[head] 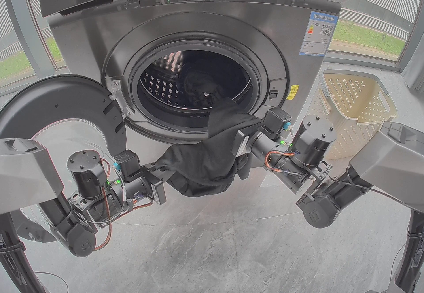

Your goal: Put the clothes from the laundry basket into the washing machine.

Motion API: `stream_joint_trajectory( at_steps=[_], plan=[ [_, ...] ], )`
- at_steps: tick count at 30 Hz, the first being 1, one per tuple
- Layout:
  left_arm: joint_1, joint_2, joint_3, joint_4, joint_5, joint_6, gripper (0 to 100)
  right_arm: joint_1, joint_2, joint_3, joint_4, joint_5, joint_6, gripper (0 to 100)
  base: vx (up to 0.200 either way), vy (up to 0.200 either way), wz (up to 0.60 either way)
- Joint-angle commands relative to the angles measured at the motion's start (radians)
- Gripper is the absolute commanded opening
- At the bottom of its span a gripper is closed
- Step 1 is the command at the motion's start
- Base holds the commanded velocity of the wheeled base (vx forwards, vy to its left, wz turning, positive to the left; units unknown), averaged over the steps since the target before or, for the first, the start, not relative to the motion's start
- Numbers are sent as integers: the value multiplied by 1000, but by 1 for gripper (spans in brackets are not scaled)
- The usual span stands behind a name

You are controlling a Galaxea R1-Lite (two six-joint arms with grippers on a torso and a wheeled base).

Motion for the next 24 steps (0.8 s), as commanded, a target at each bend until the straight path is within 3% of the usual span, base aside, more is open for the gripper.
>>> stream_joint_trajectory(
  at_steps=[1,5,7,8,9,11,13,18,24],
  plan=[
    [4,20,5,0,-2,-1,100,0,-3,-8,3,0,0,0,0,0,0],
    [4,55,63,0,-19,5,100,-10,-3,-23,9,-2,0,0,0,0,0],
    [4,81,97,0,-44,27,100,-11,-3,-35,10,-2,0,0,0,0,0],
    [4,106,122,0,-68,63,100,-11,-3,-45,12,-2,0,0,0,0,0],
    [4,111,126,0,-73,73,100,-11,-3,-46,12,-3,0,0,0,0,0],
    [4,144,157,-1,-104,140,100,-10,-2,-54,12,-3,0,0,0,0,0],
    [-1,150,181,-1,-121,166,100,-6,0,-55,10,-3,0,0,0,0,0],
    [-9,150,188,-1,-134,171,100,3,4,-51,9,-5,2,0,0,0,0],
    [-13,108,79,-3,-125,146,100,21,1,-39,10,-5,2,0,0,0,0]
  ],
)
